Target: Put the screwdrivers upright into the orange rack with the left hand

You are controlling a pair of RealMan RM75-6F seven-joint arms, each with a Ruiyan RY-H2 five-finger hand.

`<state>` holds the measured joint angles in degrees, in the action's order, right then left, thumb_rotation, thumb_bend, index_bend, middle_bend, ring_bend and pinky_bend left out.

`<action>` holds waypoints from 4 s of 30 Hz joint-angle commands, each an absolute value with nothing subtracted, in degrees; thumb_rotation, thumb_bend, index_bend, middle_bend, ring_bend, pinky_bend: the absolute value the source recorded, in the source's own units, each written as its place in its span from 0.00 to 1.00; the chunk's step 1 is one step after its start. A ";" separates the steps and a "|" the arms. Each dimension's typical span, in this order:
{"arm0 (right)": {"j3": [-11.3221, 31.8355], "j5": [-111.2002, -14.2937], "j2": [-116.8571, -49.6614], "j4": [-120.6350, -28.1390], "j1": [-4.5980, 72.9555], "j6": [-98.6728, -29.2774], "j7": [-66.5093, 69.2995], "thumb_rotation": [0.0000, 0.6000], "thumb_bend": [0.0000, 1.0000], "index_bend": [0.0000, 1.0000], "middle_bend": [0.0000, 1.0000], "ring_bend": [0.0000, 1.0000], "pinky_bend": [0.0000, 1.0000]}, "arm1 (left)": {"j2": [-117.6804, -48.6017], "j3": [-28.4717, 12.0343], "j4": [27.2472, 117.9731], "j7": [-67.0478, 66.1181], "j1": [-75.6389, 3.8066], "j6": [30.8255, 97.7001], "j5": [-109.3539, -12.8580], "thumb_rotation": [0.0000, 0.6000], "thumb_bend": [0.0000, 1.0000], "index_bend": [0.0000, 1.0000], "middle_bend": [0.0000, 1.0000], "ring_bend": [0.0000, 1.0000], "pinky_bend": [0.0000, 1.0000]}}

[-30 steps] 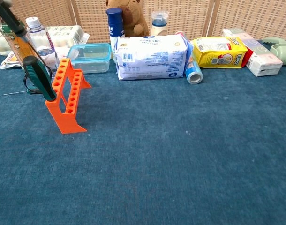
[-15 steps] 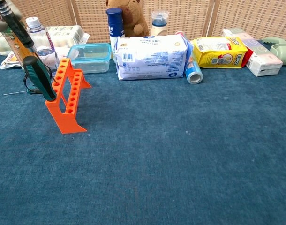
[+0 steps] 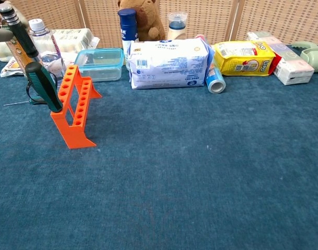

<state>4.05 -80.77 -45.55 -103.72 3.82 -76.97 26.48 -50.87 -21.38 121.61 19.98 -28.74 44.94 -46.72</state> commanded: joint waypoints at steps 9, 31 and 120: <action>4.15 -80.64 -45.51 -103.61 3.82 -76.92 26.64 1.00 0.00 0.02 0.02 0.00 0.00 | -50.40 -20.68 122.11 20.28 -30.10 45.23 -46.32 1.00 0.46 0.50 1.00 1.00 1.00; 4.21 -80.63 -45.52 -103.58 3.68 -77.08 26.49 1.00 0.00 0.02 0.02 0.00 0.00 | -51.00 -19.28 120.99 20.85 -32.16 45.30 -45.06 1.00 0.46 0.50 1.00 1.00 1.00; 4.60 -79.87 -45.44 -103.09 3.81 -76.21 27.53 1.00 0.00 0.02 0.02 0.00 0.00 | -63.02 -13.20 110.68 8.54 -40.43 46.50 -33.32 1.00 0.40 0.27 1.00 1.00 1.00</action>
